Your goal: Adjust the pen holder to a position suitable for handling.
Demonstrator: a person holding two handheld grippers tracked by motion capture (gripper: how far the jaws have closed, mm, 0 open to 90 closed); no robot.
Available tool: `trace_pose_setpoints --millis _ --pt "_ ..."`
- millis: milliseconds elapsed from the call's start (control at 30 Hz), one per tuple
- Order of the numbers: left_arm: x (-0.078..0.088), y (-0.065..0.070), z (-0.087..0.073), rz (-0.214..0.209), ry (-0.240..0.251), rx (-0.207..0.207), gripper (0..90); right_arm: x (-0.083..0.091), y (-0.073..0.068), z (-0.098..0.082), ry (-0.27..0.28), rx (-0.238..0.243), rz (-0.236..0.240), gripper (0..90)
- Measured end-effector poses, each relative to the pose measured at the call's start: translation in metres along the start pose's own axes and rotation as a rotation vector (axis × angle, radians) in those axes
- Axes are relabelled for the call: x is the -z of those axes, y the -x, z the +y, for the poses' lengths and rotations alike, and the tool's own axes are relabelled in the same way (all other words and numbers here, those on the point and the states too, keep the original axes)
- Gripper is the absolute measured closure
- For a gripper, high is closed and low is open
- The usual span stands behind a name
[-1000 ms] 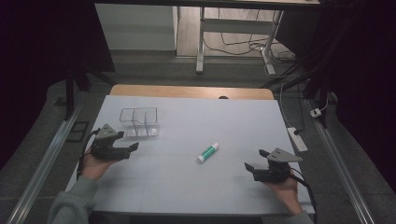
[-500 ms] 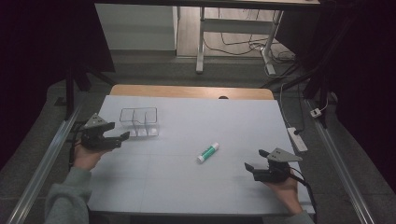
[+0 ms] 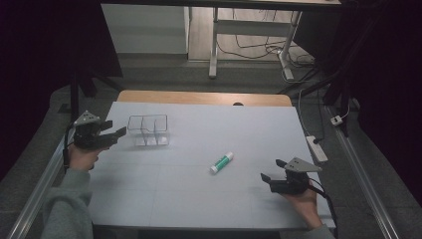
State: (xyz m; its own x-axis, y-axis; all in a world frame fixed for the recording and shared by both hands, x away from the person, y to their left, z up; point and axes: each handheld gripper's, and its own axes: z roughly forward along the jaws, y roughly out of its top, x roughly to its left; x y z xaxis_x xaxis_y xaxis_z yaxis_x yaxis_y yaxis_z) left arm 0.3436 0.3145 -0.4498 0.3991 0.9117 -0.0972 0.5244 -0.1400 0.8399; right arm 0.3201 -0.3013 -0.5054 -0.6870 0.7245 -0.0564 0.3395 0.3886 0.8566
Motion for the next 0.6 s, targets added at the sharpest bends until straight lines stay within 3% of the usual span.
trace_pose_setpoints --millis 300,333,467,500,567,600 --pt "-0.006 -0.017 0.000 0.055 0.010 0.037 44.7 0.000 -0.001 0.000 -0.002 -0.001 -0.004 19.2" --pt "-0.007 -0.018 -0.001 0.062 0.005 0.035 52.1 0.000 -0.001 0.000 -0.003 -0.002 -0.006 19.3" --pt "-0.015 -0.024 -0.003 0.108 -0.017 0.046 62.7 -0.001 -0.001 0.000 -0.010 0.002 -0.006 19.4" --pt "-0.017 -0.026 -0.003 0.107 -0.018 0.055 71.7 -0.001 0.000 0.000 -0.016 0.005 -0.005 19.4" --pt "-0.022 -0.030 -0.005 0.116 -0.030 0.064 80.4 -0.001 0.000 -0.001 -0.017 0.005 -0.007 19.5" --pt "-0.025 -0.032 -0.005 0.116 -0.039 0.070 80.4 -0.001 0.000 -0.001 -0.017 0.005 -0.007 19.5"
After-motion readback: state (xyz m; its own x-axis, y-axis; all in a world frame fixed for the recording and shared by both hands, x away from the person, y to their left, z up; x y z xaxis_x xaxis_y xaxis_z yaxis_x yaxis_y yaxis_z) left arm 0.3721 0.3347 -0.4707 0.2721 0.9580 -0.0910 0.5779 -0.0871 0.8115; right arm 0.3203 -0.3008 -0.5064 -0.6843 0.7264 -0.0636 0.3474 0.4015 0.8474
